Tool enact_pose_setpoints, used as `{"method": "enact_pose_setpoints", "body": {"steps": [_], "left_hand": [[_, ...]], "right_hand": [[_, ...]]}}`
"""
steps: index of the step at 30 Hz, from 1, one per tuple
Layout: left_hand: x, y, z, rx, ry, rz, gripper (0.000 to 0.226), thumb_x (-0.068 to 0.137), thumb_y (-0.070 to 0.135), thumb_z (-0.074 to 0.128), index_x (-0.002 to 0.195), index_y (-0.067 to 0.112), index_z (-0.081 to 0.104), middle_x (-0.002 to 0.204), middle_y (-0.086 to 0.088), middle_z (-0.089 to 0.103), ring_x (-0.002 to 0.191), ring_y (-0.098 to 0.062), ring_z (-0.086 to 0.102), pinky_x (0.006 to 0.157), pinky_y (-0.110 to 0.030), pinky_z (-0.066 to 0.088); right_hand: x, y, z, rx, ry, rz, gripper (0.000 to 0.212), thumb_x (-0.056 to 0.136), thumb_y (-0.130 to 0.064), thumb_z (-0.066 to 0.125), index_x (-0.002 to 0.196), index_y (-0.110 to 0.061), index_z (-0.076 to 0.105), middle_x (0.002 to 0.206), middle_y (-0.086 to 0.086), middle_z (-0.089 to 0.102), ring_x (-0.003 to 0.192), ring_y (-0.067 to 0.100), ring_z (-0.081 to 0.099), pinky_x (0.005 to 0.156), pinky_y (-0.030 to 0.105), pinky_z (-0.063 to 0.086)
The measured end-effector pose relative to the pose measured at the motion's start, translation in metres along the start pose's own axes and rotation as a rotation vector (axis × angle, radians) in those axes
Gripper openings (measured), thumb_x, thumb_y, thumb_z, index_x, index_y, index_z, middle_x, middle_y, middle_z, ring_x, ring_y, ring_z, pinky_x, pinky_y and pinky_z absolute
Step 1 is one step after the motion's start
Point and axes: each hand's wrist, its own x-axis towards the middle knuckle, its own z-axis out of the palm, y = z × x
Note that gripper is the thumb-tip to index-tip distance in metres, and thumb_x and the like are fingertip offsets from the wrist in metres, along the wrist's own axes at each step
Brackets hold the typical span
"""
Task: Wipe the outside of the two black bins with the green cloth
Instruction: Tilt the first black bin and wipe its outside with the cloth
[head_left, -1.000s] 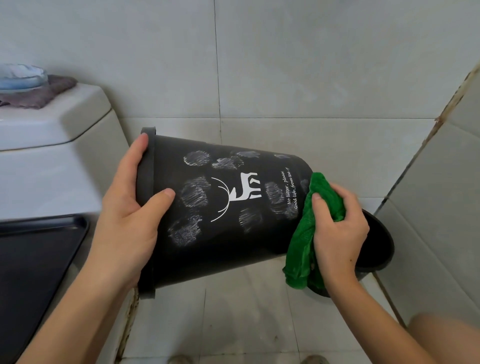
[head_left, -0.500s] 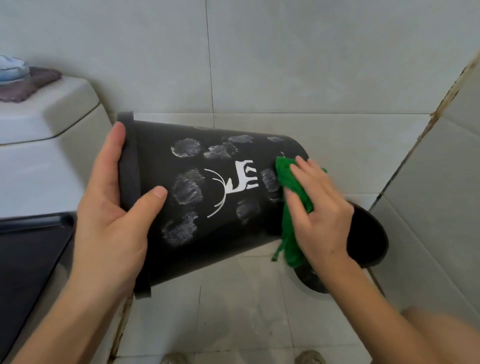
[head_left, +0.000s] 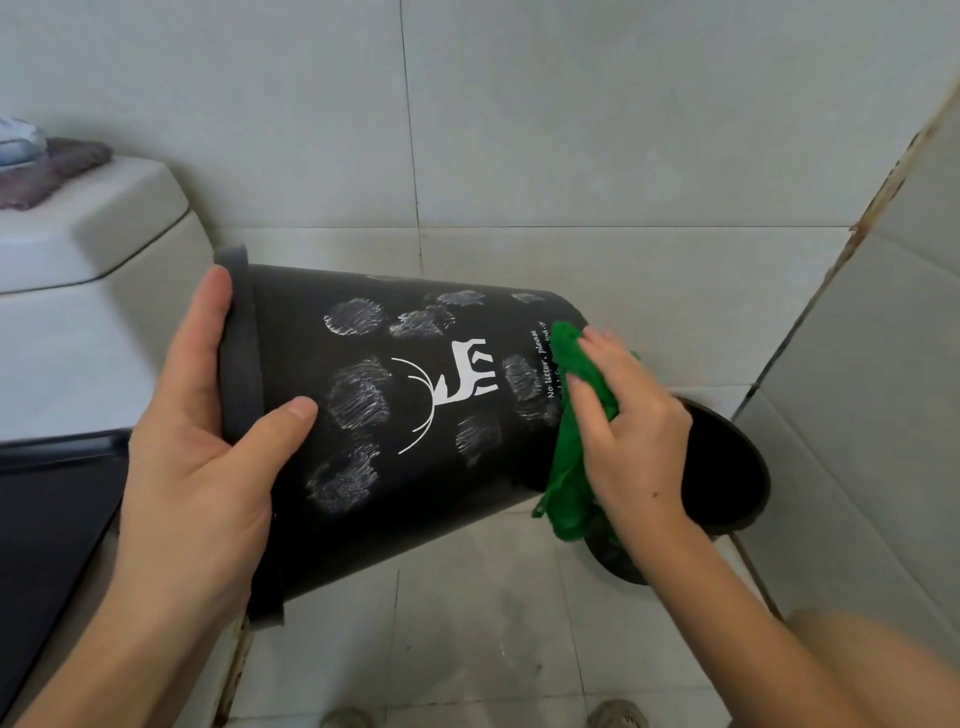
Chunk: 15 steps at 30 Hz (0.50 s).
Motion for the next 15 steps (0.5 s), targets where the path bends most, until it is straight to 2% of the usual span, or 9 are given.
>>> {"method": "enact_pose_setpoints", "body": {"steps": [2, 4, 7, 9, 11, 13, 15], "left_hand": [[0.002, 0.0, -0.004, 0.023, -0.011, -0.009, 0.08, 0.089, -0.013, 0.051, 0.131, 0.056, 0.045, 0.128, 0.036, 0.056, 0.123, 0.003, 0.055, 0.101, -0.035, 0.047], [0.003, 0.002, -0.008, 0.021, -0.03, -0.012, 0.081, 0.088, -0.014, 0.051, 0.13, 0.055, 0.046, 0.128, 0.036, 0.056, 0.122, 0.004, 0.055, 0.1, -0.031, 0.047], [0.001, 0.004, -0.008, 0.025, -0.045, 0.0, 0.083, 0.088, -0.015, 0.051, 0.131, 0.055, 0.045, 0.133, 0.032, 0.054, 0.126, 0.0, 0.053, 0.102, -0.035, 0.046], [-0.002, 0.002, -0.005, 0.016, -0.042, -0.002, 0.082, 0.088, -0.015, 0.051, 0.134, 0.052, 0.044, 0.134, 0.029, 0.055, 0.126, -0.002, 0.053, 0.104, -0.038, 0.045], [-0.002, 0.001, -0.003, -0.002, -0.042, -0.008, 0.08, 0.088, -0.015, 0.051, 0.137, 0.047, 0.043, 0.132, 0.03, 0.056, 0.124, 0.0, 0.055, 0.102, -0.034, 0.046], [-0.002, 0.0, -0.001, -0.009, -0.042, -0.013, 0.078, 0.088, -0.016, 0.05, 0.139, 0.043, 0.042, 0.127, 0.035, 0.057, 0.121, 0.003, 0.056, 0.099, -0.027, 0.048], [-0.002, 0.0, 0.0, -0.004, -0.034, -0.016, 0.078, 0.088, -0.017, 0.049, 0.14, 0.041, 0.041, 0.125, 0.038, 0.057, 0.119, 0.006, 0.056, 0.098, -0.024, 0.048]], "right_hand": [[-0.006, 0.003, 0.002, -0.027, -0.006, -0.056, 0.034, 0.089, -0.021, 0.058, 0.119, -0.007, 0.067, 0.121, 0.005, 0.067, 0.118, 0.017, 0.06, 0.104, 0.024, 0.041], [0.003, 0.006, 0.0, -0.069, -0.048, -0.064, 0.035, 0.089, -0.027, 0.054, 0.116, -0.01, 0.07, 0.115, 0.003, 0.07, 0.11, 0.019, 0.065, 0.095, 0.03, 0.048], [0.031, 0.008, -0.008, -0.109, -0.105, 0.087, 0.028, 0.086, -0.028, 0.058, 0.108, -0.018, 0.073, 0.099, 0.005, 0.074, 0.09, 0.031, 0.068, 0.076, 0.037, 0.051], [0.039, 0.011, -0.014, -0.124, -0.11, 0.091, 0.029, 0.084, -0.028, 0.056, 0.105, -0.02, 0.074, 0.091, 0.006, 0.074, 0.084, 0.033, 0.067, 0.071, 0.036, 0.048], [0.031, 0.01, -0.017, -0.119, -0.092, 0.056, 0.028, 0.083, -0.024, 0.056, 0.105, -0.02, 0.073, 0.093, 0.002, 0.074, 0.084, 0.025, 0.066, 0.072, 0.03, 0.045], [0.016, 0.01, -0.014, -0.104, -0.061, 0.009, 0.029, 0.082, -0.019, 0.059, 0.107, -0.015, 0.073, 0.103, 0.0, 0.074, 0.092, 0.016, 0.066, 0.082, 0.023, 0.044], [0.0, 0.011, -0.008, -0.097, -0.049, -0.041, 0.03, 0.083, -0.015, 0.062, 0.111, -0.01, 0.072, 0.112, 0.001, 0.071, 0.104, 0.015, 0.066, 0.094, 0.022, 0.044]]}}
